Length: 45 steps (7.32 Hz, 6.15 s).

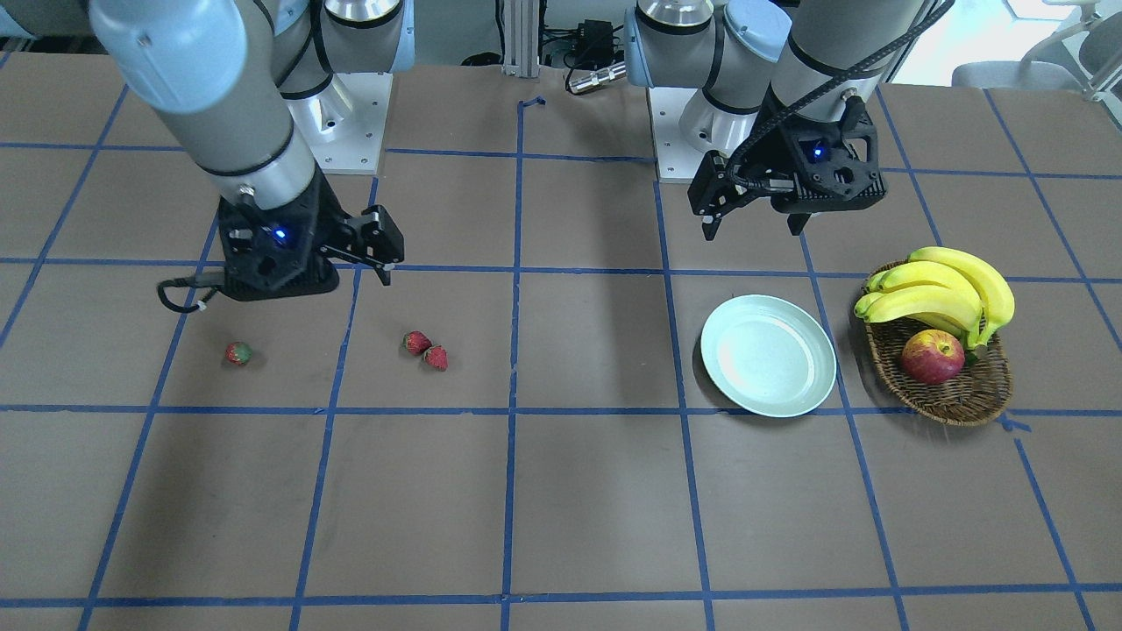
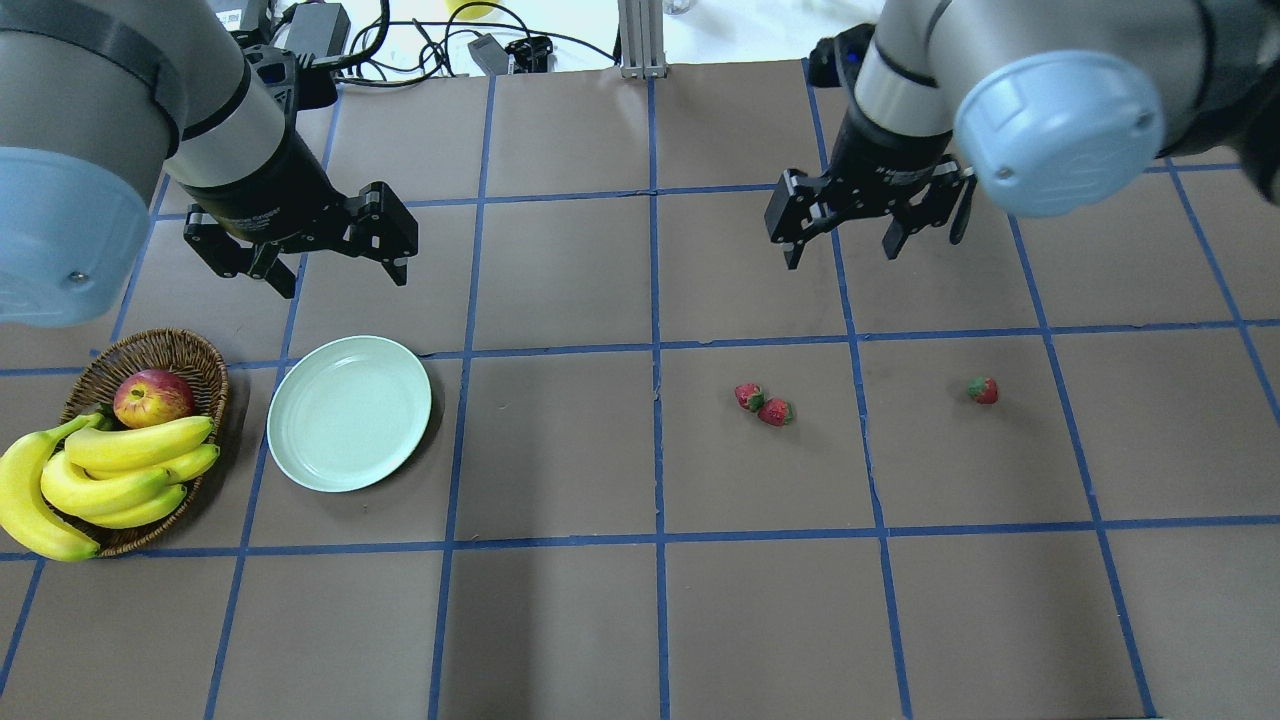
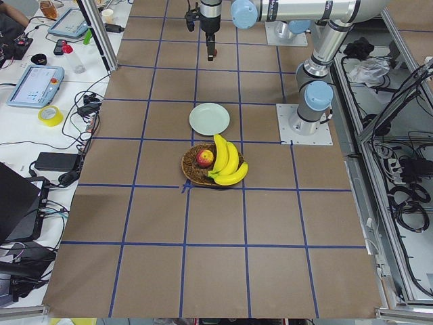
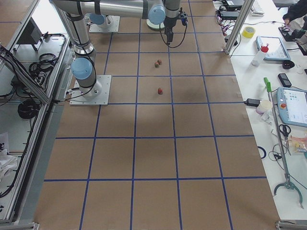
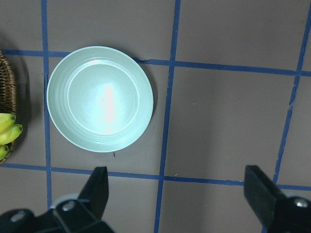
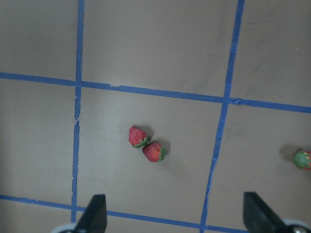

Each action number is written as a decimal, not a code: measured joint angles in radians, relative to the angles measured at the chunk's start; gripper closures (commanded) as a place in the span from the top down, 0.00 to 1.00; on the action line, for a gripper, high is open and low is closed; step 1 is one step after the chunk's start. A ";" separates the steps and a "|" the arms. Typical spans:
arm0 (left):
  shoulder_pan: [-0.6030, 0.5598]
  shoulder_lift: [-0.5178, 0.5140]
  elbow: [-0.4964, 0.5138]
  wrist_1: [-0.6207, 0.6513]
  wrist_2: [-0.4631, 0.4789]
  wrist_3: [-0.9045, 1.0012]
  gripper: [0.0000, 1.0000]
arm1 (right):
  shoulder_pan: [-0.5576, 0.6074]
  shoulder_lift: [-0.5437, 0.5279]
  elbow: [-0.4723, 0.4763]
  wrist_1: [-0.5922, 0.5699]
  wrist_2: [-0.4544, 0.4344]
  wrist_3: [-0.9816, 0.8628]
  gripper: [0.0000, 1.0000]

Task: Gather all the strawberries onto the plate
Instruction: 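Lower the right gripper and grasp one strawberry of the pair, then carry the strawberry toward the plate and release it on the table, then return the right gripper to the other strawberry and grasp it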

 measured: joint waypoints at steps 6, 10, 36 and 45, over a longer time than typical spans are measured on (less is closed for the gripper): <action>0.000 0.004 0.000 -0.001 -0.008 -0.001 1.00 | 0.075 0.164 0.281 -0.529 0.004 -0.293 0.86; 0.000 0.005 0.000 -0.001 -0.005 -0.001 1.00 | 0.090 0.193 0.328 -0.554 0.003 -0.296 0.55; 0.000 0.003 -0.003 -0.001 0.004 -0.030 1.00 | 0.045 0.111 0.393 -0.465 -0.113 0.213 1.00; 0.002 0.002 -0.001 0.000 0.005 -0.030 1.00 | 0.050 0.151 0.431 -0.593 -0.056 0.196 0.84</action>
